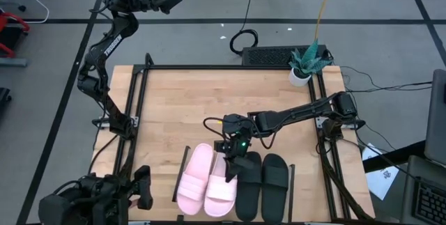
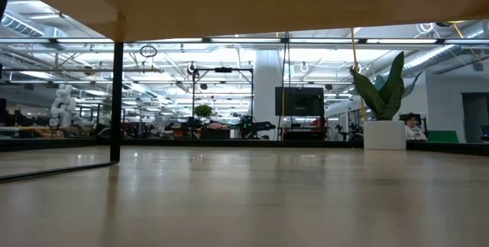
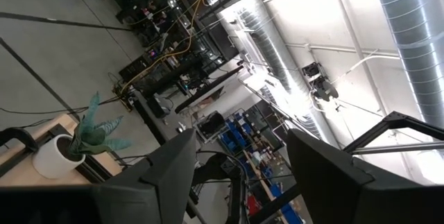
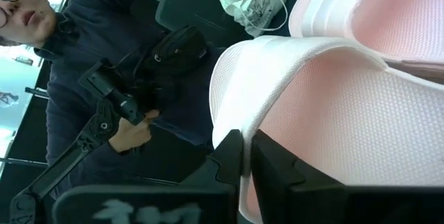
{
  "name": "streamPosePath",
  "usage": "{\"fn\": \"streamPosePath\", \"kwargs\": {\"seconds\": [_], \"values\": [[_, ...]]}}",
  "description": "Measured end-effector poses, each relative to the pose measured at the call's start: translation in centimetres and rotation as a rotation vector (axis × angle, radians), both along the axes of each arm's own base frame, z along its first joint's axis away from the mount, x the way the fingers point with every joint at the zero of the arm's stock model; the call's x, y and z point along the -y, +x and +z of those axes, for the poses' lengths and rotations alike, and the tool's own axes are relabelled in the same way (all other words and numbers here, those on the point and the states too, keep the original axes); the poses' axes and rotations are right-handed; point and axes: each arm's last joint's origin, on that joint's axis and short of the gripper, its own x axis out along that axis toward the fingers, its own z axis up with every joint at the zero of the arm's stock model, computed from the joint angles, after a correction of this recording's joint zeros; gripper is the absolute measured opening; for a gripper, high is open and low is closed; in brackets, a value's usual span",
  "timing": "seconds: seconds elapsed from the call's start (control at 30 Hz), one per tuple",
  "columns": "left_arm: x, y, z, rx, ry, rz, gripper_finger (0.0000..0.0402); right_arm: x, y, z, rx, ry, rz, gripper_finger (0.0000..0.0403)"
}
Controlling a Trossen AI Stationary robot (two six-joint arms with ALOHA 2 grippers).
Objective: Pick and place slides into the shelf
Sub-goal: Put the pink slipper on the shelf
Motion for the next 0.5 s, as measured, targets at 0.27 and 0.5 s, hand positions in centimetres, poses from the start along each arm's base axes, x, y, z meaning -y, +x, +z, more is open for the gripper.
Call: {"fn": "streamPosePath", "kwargs": {"seconds": [0.27, 0.5], "values": [[0.1, 0.23, 0.0, 0.0, 0.0, -0.007, 0.0227, 0.05, 0.11, -0.3, -0.013, -0.033, -0.064, 0.0049], [0.13, 0.31, 0.0, 0.0, 0.0, -0.009, 0.0227, 0.09, 0.26, -0.28, 0.004, -0.056, -0.109, 0.0081]]}}
